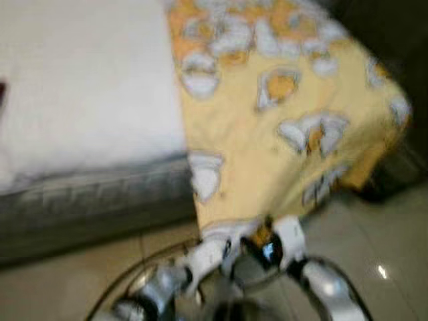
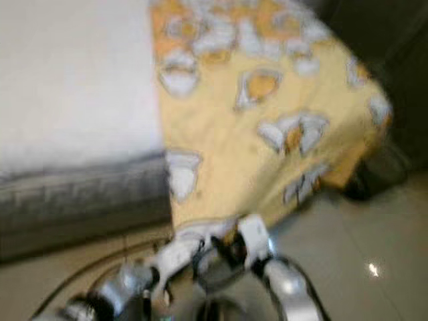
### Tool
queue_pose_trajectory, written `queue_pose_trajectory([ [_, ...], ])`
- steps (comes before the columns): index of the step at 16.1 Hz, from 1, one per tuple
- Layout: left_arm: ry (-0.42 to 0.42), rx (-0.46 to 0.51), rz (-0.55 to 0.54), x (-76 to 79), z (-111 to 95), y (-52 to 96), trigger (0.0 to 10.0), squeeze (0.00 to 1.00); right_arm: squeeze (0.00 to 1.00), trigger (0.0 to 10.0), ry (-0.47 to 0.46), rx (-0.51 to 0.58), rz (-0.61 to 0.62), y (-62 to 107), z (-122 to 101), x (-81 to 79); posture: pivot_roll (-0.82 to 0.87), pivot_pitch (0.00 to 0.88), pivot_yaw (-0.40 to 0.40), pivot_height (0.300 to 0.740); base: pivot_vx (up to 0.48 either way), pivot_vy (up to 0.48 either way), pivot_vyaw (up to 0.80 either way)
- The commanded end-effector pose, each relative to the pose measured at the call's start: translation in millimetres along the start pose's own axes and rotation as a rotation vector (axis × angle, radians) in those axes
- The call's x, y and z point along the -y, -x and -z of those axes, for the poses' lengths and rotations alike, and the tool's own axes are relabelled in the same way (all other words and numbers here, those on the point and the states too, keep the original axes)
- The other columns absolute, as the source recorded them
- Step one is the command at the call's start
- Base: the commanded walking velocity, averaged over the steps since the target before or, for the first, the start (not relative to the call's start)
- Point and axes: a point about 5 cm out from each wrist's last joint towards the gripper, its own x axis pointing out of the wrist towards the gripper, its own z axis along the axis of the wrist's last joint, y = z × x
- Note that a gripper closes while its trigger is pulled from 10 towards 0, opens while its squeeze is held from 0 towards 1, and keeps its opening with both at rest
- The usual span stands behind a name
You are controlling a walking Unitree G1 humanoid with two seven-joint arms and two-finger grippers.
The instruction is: Clean up the room
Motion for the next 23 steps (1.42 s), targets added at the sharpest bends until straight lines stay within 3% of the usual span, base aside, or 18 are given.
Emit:
queue_pose_trajectory([
  [1, -0.004, 0.015, 0.047, 9.8, -8.5, -5.5, 10.0, 0.0, 0.0, 10.0, 0.009, -0.011, 0.016, 4.1, 0.8, 6.9, -0.05, 0.141, -0.121, 0.74, 0.0, 0.0, 0.0],
  [5, 0.029, 0.012, 0.074, 21.3, -11.8, -10.3, 10.0, 0.0, 0.0, 10.0, 0.009, -0.013, 0.011, 3.3, 1.2, 6.0, -0.05, 0.14, -0.12, 0.74, 0.0, 0.0, 0.0],
  [6, 0.055, 0.02, 0.088, 22.6, -12.0, -10.4, 10.0, 1.0, 0.0, 10.0, 0.012, -0.011, 0.014, 3.1, 0.8, 6.4, -0.05, 0.138, -0.117, 0.74, 0.0, 0.0, 0.0],
  [8, 0.069, 0.037, 0.067, 18.3, -11.6, -8.7, 10.0, 1.0, 0.0, 10.0, 0.042, 0.012, 0.026, 1.4, -4.0, 7.6, -0.05, 0.134, -0.112, 0.74, 0.0, 0.0, 0.0],
  [10, 0.024, 0.054, -0.045, -3.0, -6.9, -0.1, 10.0, 1.0, 0.0, 10.0, 0.061, 0.059, 0.037, -2.3, -14.9, 7.5, -0.04, 0.126, -0.109, 0.74, 0.0, 0.0, 0.0],
  [12, 0.012, 0.159, -0.3, -63.2, -6.5, 31.5, 10.0, 1.0, 0.0, 10.0, 0.046, 0.109, 0.053, -8.8, -28.2, 9.3, -0.01, 0.101, -0.105, 0.74, 0.0, 0.0, 0.0],
  [13, 0.019, 0.192, -0.355, -76.7, -8.0, 40.8, 10.0, 1.0, 0.0, 10.0, 0.045, 0.119, 0.06, -10.4, -31.0, 10.3, -0.01, 0.101, -0.105, 0.74, 0.0, 0.0, 0.0],
  [14, 0.041, 0.277, -0.449, -96.9, -17.6, 55.4, 10.0, 1.0, 0.0, 10.0, 0.067, 0.131, 0.084, -16.8, -37.8, 13.2, 0.02, 0.073, -0.1, 0.74, 0.0, 0.0, 0.0],
  [16, 0.12, 0.434, -0.619, -120.5, -37.7, 76.8, 10.0, 1.0, 0.0, 10.0, 0.046, 0.194, 0.116, -24.9, -57.9, 16.4, 0.03, 0.047, -0.096, 0.74, 0.0, 0.0, 0.0],
  [17, 0.201, 0.59, -0.825, -137.6, -59.2, 99.0, 10.0, 1.0, 0.0, 10.0, -0.004, 0.282, 0.201, -32.1, -84.3, 27.2, 0.04, 0.032, -0.092, 0.74, 0.0, 0.0, 0.0],
  [18, 0.272, 0.683, -1.002, -145.4, -71.0, 116.5, 10.0, 1.0, 1.0, 10.0, -0.015, 0.349, 0.269, -34.9, -102.9, 37.2, 0.05, 0.026, -0.087, 0.74, 0.0, 0.0, 0.0],
  [20, 0.37, 0.761, -1.12, -145.2, -79.8, 131.1, 10.0, 1.0, 1.0, 10.0, -0.011, 0.41, 0.305, -36.8, -120.0, 43.4, 0.05, 0.01, -0.084, 0.74, 0.0, 0.0, 0.0],
  [21, 0.401, 0.782, -1.102, -141.8, -85.4, 131.2, 10.0, 1.0, 1.0, 10.0, 0.009, 0.436, 0.309, -38.3, -127.4, 42.9, 0.05, 0.0, -0.078, 0.74, 0.0, 0.0, 0.0],
  [23, 0.358, 0.769, -1.046, -137.1, -93.8, 127.6, 10.0, 1.0, 1.0, 10.0, 0.01, 0.468, 0.323, -39.3, -131.6, 41.4, 0.05, 0.0, -0.062, 0.74, 0.0, 0.0, 0.0],
])
